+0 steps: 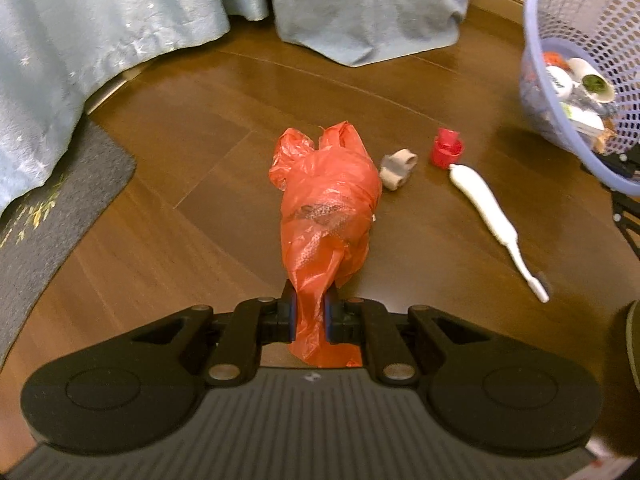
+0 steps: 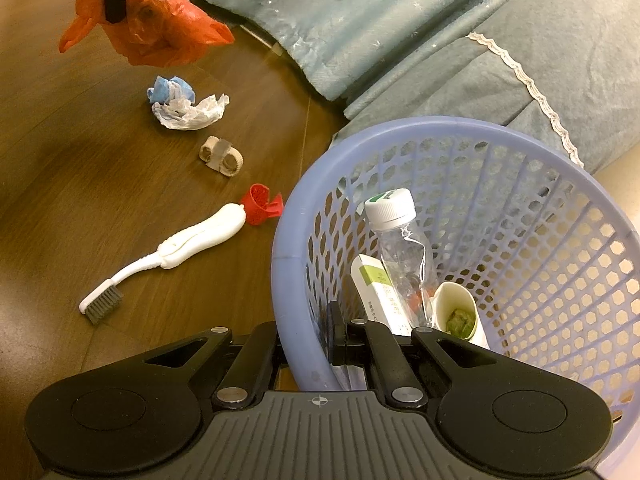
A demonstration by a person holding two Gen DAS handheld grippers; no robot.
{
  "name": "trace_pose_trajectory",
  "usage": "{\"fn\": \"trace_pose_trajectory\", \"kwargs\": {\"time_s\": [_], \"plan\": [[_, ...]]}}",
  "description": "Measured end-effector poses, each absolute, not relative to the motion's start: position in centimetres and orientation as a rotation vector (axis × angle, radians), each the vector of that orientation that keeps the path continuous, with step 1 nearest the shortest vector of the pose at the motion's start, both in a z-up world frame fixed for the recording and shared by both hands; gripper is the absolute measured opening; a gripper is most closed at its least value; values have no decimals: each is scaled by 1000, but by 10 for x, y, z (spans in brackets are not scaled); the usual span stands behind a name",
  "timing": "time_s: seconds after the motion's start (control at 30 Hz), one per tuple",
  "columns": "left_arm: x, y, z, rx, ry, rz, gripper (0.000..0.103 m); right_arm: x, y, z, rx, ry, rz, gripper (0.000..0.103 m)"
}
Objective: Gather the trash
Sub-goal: 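Carry the orange bag into the wastebasket and release it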
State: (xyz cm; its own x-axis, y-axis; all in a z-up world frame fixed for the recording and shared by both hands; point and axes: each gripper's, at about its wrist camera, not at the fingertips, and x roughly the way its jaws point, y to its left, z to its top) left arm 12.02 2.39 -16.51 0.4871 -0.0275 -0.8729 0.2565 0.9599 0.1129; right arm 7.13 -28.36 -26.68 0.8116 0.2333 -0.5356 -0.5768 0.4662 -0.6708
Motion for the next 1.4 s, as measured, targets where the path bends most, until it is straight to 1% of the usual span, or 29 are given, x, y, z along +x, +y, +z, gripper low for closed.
{"fn": "trace_pose_trajectory", "kwargs": {"time_s": [0.47,0.7,1.0,1.27,1.33,1.37,1.4], "plan": [[122,6,-159,240,1059,-231,9,71,-283,-267,-965,400,513,2],[123,-21,-134,292,999,-315,9,71,-284,-267,-964,400,513,2],[138,-99,-77,342,885,-558,9,71,-284,-266,-957,400,512,2],[161,-180,-67,445,833,-743,9,73,-283,-264,-938,400,507,2],[175,-204,-71,467,839,-765,13,74,-284,-264,-937,400,508,2],[179,-213,-73,482,830,-777,20,74,-284,-264,-935,400,507,1],[184,-219,-74,487,806,-783,33,74,-284,-264,-933,401,506,1]]}}
